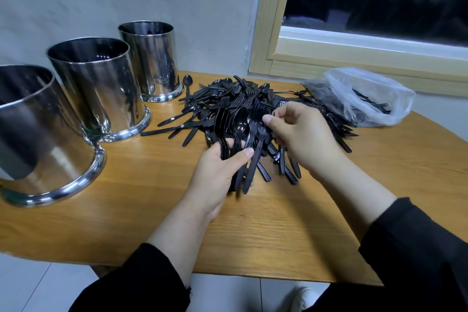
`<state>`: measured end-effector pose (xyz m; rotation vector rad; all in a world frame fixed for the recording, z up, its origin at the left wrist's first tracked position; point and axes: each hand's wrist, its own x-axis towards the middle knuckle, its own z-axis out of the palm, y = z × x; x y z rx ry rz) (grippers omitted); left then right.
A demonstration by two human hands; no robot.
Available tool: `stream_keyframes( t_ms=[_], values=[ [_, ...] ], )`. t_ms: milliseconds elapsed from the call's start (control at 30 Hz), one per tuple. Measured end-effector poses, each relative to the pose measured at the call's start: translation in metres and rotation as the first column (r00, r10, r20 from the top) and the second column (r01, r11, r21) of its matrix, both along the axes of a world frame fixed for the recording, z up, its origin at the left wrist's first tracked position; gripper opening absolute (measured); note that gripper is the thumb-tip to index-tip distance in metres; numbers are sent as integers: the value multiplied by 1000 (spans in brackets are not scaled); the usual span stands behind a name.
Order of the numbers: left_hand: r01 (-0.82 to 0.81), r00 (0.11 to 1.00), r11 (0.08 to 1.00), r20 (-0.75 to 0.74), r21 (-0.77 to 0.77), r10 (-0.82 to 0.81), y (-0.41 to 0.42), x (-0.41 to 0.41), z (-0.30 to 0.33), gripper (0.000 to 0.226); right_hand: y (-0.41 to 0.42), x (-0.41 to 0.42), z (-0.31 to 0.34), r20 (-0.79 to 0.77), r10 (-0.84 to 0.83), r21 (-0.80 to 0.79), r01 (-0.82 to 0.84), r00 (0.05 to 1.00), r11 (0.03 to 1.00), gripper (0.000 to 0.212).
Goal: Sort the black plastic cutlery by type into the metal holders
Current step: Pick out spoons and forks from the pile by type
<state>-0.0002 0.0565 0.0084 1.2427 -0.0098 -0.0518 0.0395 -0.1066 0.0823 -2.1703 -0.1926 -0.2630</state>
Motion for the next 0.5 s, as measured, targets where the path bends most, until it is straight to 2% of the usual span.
stream_keyframes(
  t_ms=[167,300,367,400,433,500],
  values=[
    [-9,1000,999,-21,-38,9,1,0,1,10,15,9,-6,69,-72,-25,73,995,997,25],
    [7,998,997,-64,-83,-12,2,1,3,16,24,9,-9,81,-96,-5,97,992,995,25],
    [29,997,989,-70,-142,-39,3,1,3,11,28,6,-11,-87,-67,140,78,994,987,40],
    [49,996,984,-66,-169,-61,4,1,4,8,29,3,-11,-212,17,267,41,977,963,41],
    [73,995,980,-58,-187,-85,5,0,4,7,29,0,-13,-305,130,391,-1,943,920,34],
    [106,992,973,-49,-206,-118,6,-1,4,5,28,-4,-15,-329,266,483,-80,906,872,24]
  ],
)
